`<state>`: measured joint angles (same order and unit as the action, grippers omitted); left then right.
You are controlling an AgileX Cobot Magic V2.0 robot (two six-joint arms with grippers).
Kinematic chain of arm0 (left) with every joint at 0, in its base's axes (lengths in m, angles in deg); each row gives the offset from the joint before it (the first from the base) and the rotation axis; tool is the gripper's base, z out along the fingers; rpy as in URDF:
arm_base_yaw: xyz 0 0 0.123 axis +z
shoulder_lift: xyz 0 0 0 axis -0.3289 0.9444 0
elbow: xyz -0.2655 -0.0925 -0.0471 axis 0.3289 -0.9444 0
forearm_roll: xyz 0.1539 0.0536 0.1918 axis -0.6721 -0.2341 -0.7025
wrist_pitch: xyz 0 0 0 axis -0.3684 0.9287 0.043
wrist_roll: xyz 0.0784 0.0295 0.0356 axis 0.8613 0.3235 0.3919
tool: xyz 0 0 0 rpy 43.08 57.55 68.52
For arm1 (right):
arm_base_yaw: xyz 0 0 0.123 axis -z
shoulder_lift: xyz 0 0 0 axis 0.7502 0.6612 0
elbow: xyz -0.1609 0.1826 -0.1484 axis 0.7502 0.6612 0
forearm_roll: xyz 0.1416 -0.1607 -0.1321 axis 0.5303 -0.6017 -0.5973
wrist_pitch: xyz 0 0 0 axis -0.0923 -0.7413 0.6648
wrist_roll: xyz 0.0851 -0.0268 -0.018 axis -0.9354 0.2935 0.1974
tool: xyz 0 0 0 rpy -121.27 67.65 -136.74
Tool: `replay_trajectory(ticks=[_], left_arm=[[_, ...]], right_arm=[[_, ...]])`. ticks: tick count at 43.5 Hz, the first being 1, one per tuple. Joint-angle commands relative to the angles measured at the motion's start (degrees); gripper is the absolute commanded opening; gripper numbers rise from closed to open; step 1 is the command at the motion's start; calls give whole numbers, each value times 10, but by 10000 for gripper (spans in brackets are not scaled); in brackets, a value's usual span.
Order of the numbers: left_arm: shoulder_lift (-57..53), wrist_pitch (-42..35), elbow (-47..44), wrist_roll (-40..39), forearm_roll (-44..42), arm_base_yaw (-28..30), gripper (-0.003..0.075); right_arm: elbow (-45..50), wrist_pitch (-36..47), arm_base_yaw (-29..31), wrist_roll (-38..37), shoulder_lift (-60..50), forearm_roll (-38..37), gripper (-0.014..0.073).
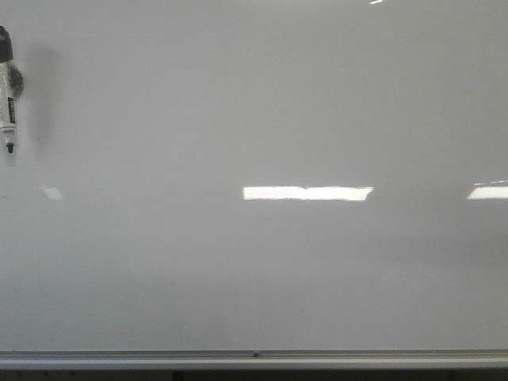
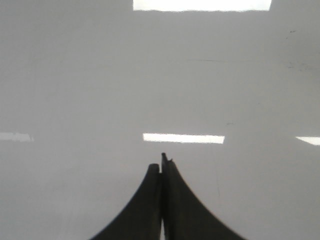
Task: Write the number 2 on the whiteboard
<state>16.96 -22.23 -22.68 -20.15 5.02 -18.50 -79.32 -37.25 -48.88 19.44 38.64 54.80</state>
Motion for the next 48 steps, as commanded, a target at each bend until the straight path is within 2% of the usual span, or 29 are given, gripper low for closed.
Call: replay_trajectory(ticks=[1,41,48], left_arm=[[-9,-48,-3,-2,1,-4,-20],[-9,-48,-3,-2,1,-4,-20],[-9,-72,5,-2,1,-4,-20]], right_arm=[[-8,49,0,0,-12,-6,-68],[-8,50,0,0,-12,-6,-68],[-23,59,-1,-1,-12,-1,-68]])
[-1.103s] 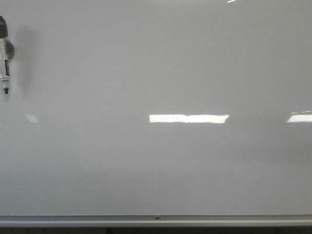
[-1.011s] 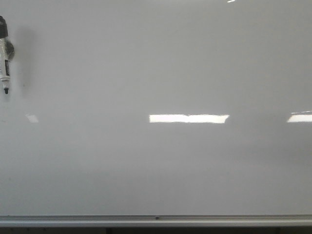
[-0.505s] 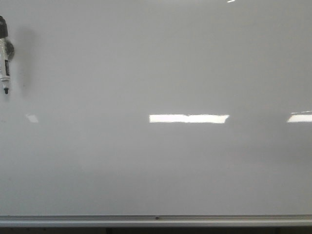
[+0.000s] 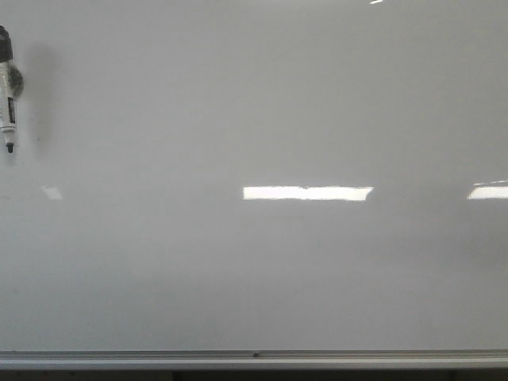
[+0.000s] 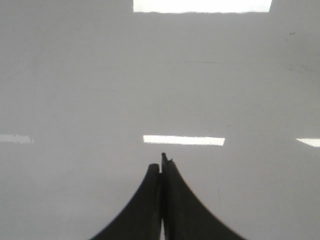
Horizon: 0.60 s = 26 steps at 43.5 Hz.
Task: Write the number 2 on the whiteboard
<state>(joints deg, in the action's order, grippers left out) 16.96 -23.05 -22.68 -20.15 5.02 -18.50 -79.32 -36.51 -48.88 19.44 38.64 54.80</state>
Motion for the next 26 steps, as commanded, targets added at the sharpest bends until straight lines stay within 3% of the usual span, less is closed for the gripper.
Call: replay_trajectory(ticks=[1,11,26], left_arm=[[-9,-67,11,-2,1,-4,-20],[-5,-53,125,-2,1,-4,-20],[92,127,352,-2,-16,-4,-20]], right_arm=[[-29,51,-1,-1,-12,-1,-68],[-138,-9,-1,-1,-9,-1,-68],[-335,-149,-1,-1,89,-1,-68]])
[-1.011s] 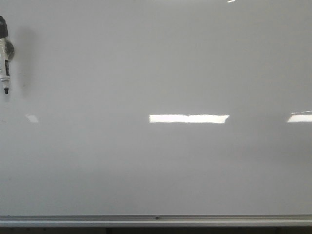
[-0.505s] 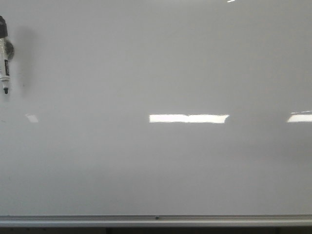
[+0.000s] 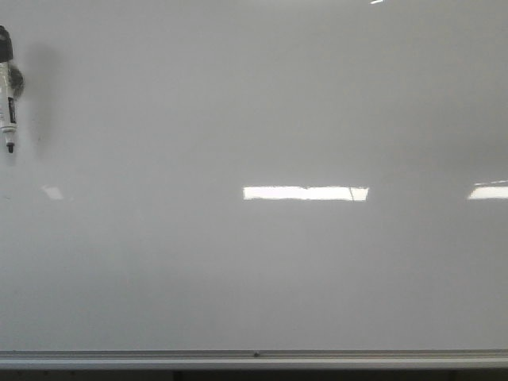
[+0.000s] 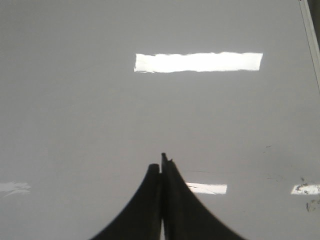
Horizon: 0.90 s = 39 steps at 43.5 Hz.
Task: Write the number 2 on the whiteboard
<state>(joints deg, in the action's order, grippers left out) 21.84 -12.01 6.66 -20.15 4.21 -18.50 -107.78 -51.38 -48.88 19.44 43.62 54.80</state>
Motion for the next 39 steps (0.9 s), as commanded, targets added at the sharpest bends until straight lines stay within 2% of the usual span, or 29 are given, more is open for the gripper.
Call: replay_trajectory(ticks=[1,8,25,39], left_arm=[[53,29,69,-2,-8,-4,-20],[116,97,104,-2,-8,-4,-20],[206,218,103,-2,-4,-4,-20],[231,225,102,-2,-2,-4,-20]], right_arm=[[-60,-9,-1,-1,49,-1,-68],[-106,-91,-1,-1,110,-1,-68],[-105,-175,-1,-1,206,-1,-68],[-105,-204,-1,13,253,-12,-50]])
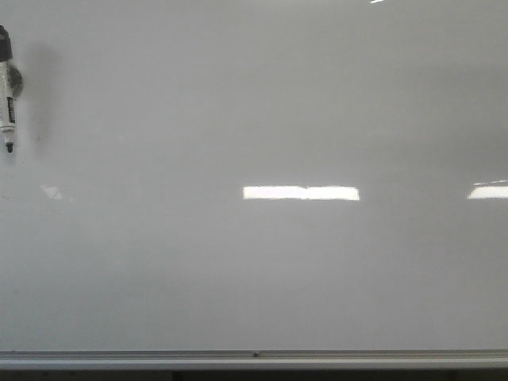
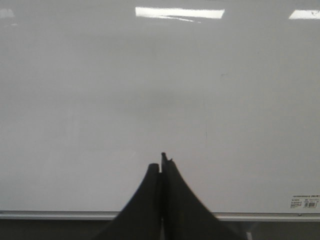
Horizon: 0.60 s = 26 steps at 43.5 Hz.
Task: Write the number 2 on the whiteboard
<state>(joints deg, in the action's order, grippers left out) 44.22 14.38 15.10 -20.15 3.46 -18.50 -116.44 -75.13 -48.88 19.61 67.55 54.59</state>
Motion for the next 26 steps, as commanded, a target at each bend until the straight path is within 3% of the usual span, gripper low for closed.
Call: replay_trajectory(ticks=[1,4,7,12,16,19,26], left_arm=[[8,-39,17,-2,5,-4,-18],[8,-39,17,-2,5,-4,1],[8,-39,17,-2,5,-4,78],[8,-42,17,-2,5,-4,299],[8,-52,17,-2,5,-4,473],[8,-60,17,-2,9,-4,547],[23,-98,18,-1,58,-4,554]], right_arm=[[-19,33,-1,14,14,-10,-36],[-19,34,-1,19,13,-10,42],[-19,34,-1,19,13,-10,144],[-19,35,-1,19,13,-10,354],[-19,35,-1,19,13,-10,465],[-19,35,-1,19,13,-10,483],[-19,37,-1,19,13,-9,475]])
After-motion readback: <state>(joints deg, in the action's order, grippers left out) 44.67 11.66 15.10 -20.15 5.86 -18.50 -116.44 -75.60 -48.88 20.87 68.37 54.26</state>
